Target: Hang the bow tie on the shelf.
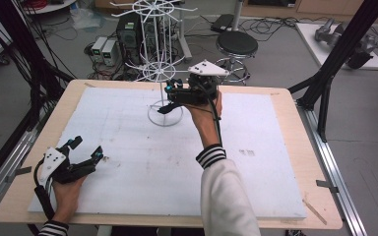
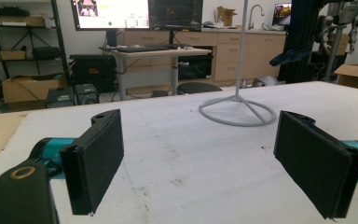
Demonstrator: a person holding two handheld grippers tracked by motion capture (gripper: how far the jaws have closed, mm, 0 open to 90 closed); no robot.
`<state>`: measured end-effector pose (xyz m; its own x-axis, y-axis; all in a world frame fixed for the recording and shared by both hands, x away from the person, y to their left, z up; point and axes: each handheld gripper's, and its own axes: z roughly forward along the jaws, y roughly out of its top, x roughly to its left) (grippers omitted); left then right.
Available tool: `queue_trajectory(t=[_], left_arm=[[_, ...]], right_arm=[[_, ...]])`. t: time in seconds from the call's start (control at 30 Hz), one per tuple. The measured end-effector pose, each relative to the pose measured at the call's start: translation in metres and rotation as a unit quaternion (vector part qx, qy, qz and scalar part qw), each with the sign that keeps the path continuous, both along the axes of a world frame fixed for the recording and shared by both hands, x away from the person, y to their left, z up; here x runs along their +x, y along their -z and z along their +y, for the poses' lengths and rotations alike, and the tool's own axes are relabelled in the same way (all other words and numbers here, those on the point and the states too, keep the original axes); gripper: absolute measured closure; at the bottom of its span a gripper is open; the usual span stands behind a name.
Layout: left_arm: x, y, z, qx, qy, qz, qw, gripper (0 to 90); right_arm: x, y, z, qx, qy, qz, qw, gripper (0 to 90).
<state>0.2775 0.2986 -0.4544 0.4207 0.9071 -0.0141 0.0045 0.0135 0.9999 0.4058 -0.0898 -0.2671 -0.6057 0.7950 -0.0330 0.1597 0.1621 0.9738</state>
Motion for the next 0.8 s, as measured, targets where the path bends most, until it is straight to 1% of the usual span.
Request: queue_trajectory(t=[0.03,0.07,0.1,0.13,0.17,0.2,0.23,0.27,0.3,0.33,0.37,0.4,0.47,0.5,0.57,0.63,0.67,0.73,0.8], left_arm=[[0.000,0.000,0.000,0.000,0.001,-0.001,1.0000,16.3],[0.000,0.000,0.000,0.000,0.001,-0.002,1.0000,16.3],[0.000,0.000,0.000,0.000,0.001,-0.003,1.0000,16.3],[-0.001,0.000,0.000,0.000,0.001,-0.004,1.0000,16.3],[-0.001,0.000,0.000,0.000,0.001,-0.005,1.0000,16.3],[-0.001,0.000,0.000,0.001,0.001,-0.006,1.0000,16.3],[-0.001,0.000,0.000,0.002,0.002,-0.007,1.0000,16.3],[-0.002,0.001,0.000,0.000,0.002,-0.009,1.0000,16.3],[-0.002,0.001,0.000,0.000,0.002,-0.011,0.9999,16.3],[-0.002,0.001,0.000,0.001,0.002,-0.012,0.9999,16.2],[-0.002,0.001,0.000,0.001,0.002,-0.012,0.9999,16.2],[-0.002,0.001,0.000,0.001,0.002,-0.012,0.9999,16.2],[-0.002,0.001,0.000,0.001,0.002,-0.010,0.9999,16.2],[-0.002,0.001,0.000,0.000,0.001,-0.009,1.0000,16.2],[-0.002,0.001,0.000,0.001,0.002,-0.010,1.0000,16.2],[-0.002,0.001,0.000,0.001,0.001,-0.010,0.9999,16.2],[-0.002,0.001,0.000,0.001,0.001,-0.011,0.9999,16.2],[-0.002,0.001,0.000,0.001,0.001,-0.012,0.9999,16.2],[-0.003,0.001,0.000,0.001,0.001,-0.014,0.9999,15.9]], right_arm=[[-0.004,-0.002,-0.004,0.002,-0.001,-0.002,1.0000,11.5],[-0.009,-0.005,-0.009,0.001,-0.005,0.002,1.0000,11.3],[-0.013,-0.006,-0.012,-0.001,-0.006,-0.002,1.0000,11.3],[-0.022,-0.007,-0.019,0.006,-0.007,-0.019,0.9998,11.3],[-0.027,-0.007,-0.024,0.010,-0.006,-0.029,0.9995,11.3],[-0.035,-0.007,-0.031,0.011,-0.009,-0.032,0.9994,11.3],[-0.045,-0.006,-0.042,0.011,-0.008,-0.034,0.9993,11.3],[-0.051,-0.004,-0.049,0.010,-0.007,-0.037,0.9992,11.3],[-0.062,0.000,-0.061,0.010,-0.003,-0.042,0.9990,11.3],[-0.069,0.003,-0.069,0.011,-0.002,-0.045,0.9989,11.3],[-0.078,0.007,-0.081,0.012,0.003,-0.050,0.9987,11.3],[-0.089,0.014,-0.095,0.012,0.010,-0.050,0.9986,11.4],[-0.103,0.025,-0.114,0.011,0.022,-0.056,0.9981,11.4],[-0.112,0.033,-0.127,0.008,0.030,-0.058,0.9978,11.4],[-0.125,0.046,-0.145,0.006,0.042,-0.064,0.9970,11.4],[-0.135,0.059,-0.158,0.010,0.050,-0.068,0.9964,11.4],[-0.141,0.068,-0.167,0.010,0.055,-0.073,0.9957,11.3],[-0.149,0.085,-0.178,0.018,0.060,-0.081,0.9947,11.3],[-0.155,0.101,-0.185,0.028,0.069,-0.082,0.9938,11.4]])
